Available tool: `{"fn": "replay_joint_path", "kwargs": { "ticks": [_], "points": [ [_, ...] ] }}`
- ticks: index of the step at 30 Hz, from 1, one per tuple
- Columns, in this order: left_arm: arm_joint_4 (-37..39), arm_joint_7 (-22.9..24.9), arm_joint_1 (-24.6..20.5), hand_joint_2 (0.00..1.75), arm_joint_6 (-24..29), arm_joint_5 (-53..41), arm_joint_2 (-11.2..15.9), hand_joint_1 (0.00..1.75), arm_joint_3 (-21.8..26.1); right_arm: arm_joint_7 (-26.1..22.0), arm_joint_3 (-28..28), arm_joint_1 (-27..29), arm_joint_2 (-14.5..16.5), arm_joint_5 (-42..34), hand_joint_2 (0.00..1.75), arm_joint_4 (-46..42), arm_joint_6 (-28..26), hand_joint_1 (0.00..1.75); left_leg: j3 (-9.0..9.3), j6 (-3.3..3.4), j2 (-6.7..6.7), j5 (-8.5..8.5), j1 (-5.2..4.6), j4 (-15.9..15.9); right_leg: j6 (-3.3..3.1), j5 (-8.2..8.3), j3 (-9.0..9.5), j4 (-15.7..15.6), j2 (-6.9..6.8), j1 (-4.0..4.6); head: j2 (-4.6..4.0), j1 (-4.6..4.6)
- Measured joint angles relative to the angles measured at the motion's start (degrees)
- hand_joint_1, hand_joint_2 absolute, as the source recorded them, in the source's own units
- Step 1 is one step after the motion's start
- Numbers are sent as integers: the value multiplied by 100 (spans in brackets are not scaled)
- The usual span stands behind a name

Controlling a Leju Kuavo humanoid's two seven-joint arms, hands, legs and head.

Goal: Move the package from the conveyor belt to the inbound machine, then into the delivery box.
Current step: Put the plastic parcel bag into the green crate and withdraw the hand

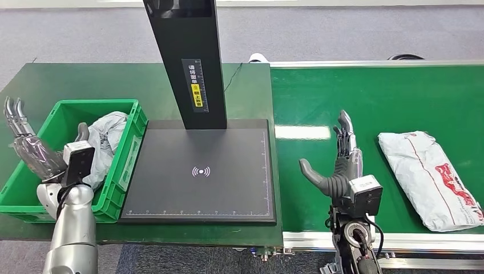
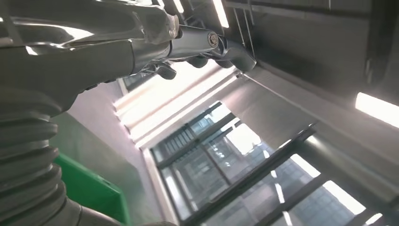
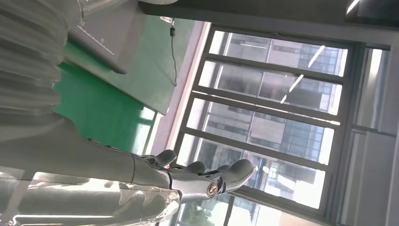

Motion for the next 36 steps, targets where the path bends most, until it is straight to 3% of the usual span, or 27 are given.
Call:
{"fn": "replay_joint_path", "kwargs": {
  "ticks": [4,8,13,19,29,36],
  "points": [
    [-450,52,296,175,-467,1769,53,0,-924,-11,4,-35,-4,-35,175,52,-11,0,-1,1,-2,-1,0,0,0,0,1,-1,-2,-1,0,0],
    [-728,423,504,175,-2011,3237,88,0,-1664,-22,4,-92,-16,-67,175,120,-1,0,-1,1,-1,0,0,0,0,1,3,-1,-3,-1,0,0],
    [-872,550,648,175,-2606,3696,108,0,-2144,-39,8,-149,-29,-73,175,210,29,0,0,1,0,0,0,0,0,1,1,-1,-2,-1,0,-1],
    [-773,815,822,175,-4151,4311,133,0,-2619,-22,113,-217,-29,-48,175,371,248,0,-3,1,0,-1,0,0,0,0,-2,-1,-2,-1,0,-1],
    [151,810,814,175,-4639,4448,89,0,-3243,624,431,-602,46,-9,175,1308,480,0,-1,1,-1,0,-1,0,0,1,-1,-1,-2,-1,0,-1],
    [554,1015,789,175,-4204,4273,62,0,-3349,1010,450,-777,64,-260,175,1949,829,0,-6,1,-1,-1,-1,0,0,0,-4,-1,-2,-1,0,-1]
  ]
}}
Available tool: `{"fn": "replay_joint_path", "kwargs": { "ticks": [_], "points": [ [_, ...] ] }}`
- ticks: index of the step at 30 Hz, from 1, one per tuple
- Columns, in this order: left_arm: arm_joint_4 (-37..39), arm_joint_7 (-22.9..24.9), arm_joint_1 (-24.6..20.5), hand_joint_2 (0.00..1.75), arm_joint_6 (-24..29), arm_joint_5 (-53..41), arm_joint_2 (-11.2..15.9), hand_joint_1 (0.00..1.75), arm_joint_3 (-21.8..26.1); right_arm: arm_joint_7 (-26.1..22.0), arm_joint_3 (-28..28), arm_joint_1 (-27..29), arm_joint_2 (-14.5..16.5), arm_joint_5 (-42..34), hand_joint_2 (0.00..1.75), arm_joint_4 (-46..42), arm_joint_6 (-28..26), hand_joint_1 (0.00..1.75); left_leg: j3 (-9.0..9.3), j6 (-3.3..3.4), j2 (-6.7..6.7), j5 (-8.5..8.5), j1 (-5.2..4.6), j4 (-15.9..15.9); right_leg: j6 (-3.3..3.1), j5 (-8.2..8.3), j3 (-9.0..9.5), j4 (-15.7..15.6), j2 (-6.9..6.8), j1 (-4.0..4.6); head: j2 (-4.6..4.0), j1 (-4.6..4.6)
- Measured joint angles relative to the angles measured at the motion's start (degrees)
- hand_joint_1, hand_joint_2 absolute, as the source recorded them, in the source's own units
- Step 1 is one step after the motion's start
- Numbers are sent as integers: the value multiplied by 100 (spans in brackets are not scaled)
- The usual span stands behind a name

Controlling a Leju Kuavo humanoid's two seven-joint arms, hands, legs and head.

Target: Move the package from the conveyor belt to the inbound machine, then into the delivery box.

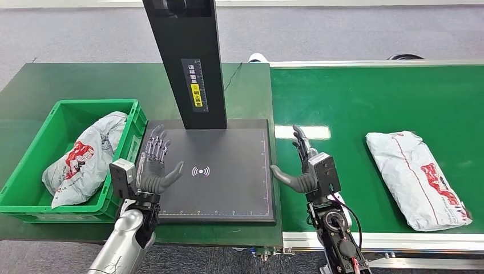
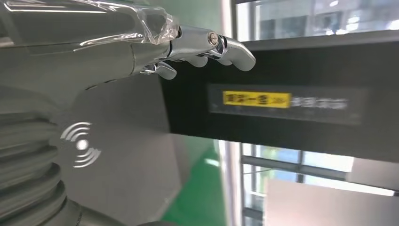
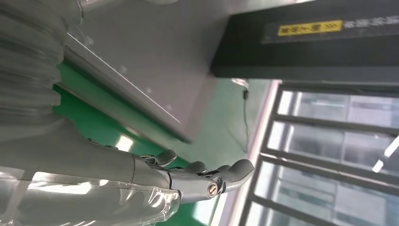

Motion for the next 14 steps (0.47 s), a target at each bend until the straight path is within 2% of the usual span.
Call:
{"fn": "replay_joint_path", "kwargs": {
  "ticks": [5,9,14],
  "points": [
    [178,71,-1,175,-273,21,6,0,-48,276,74,-150,13,14,175,416,179,0,1,0,0,0,0,0,0,0,0,0,0,0,0,1],
    [279,127,-1,175,-295,-13,4,0,-57,294,97,-216,29,-6,175,614,209,0,1,0,-1,0,0,0,0,0,0,0,0,0,0,-1],
    [377,140,-1,175,-356,-6,-13,0,-75,291,96,-236,38,-275,175,714,574,0,1,0,0,0,0,0,0,0,-1,0,0,0,0,-1]
  ]
}}
